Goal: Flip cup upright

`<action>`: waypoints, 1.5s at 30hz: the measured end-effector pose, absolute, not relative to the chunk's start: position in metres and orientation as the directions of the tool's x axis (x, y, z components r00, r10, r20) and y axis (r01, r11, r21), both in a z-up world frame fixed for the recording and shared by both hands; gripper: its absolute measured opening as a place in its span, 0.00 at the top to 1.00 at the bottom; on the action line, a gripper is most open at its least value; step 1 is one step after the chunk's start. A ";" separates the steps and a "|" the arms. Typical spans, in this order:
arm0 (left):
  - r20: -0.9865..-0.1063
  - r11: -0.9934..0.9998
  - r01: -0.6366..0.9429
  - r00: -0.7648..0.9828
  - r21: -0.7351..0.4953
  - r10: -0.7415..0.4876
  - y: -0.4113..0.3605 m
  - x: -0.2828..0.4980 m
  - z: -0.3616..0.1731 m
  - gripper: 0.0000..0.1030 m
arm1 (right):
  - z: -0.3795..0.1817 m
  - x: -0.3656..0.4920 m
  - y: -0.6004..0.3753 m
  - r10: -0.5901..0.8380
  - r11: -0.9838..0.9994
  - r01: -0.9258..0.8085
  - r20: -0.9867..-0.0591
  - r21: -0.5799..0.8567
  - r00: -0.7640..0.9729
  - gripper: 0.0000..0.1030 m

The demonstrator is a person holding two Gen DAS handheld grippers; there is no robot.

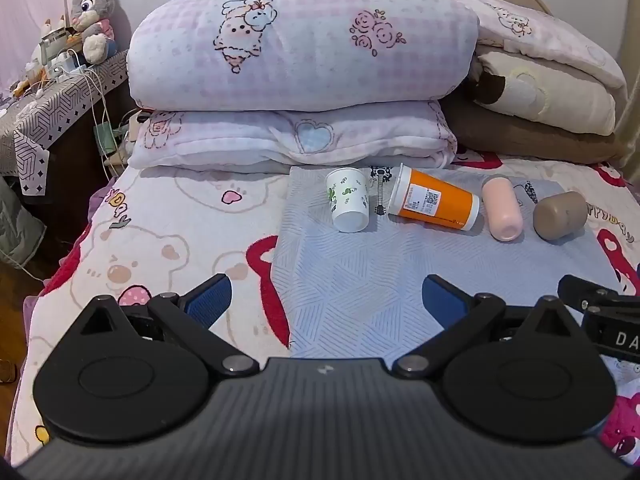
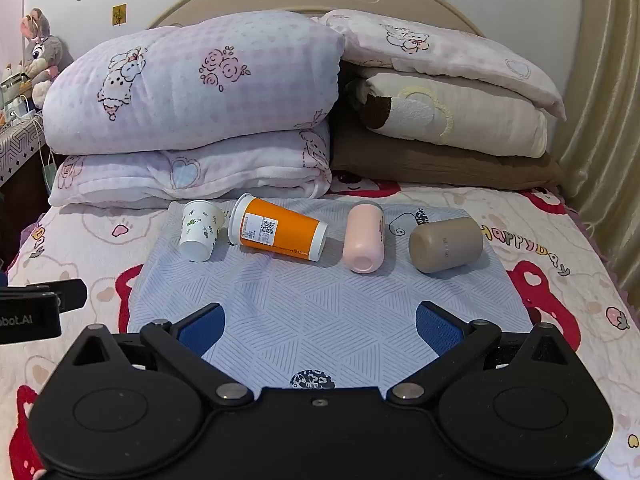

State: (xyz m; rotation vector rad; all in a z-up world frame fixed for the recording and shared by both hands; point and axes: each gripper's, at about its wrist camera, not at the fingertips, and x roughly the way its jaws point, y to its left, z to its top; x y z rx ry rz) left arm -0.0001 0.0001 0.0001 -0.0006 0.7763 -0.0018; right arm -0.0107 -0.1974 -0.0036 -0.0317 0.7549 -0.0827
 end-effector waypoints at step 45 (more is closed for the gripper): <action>-0.600 0.999 0.033 0.799 -0.023 -0.041 -0.004 -0.013 0.011 0.00 | 0.008 -0.020 -0.201 -0.100 0.995 0.096 -0.591 -0.039 0.800 0.00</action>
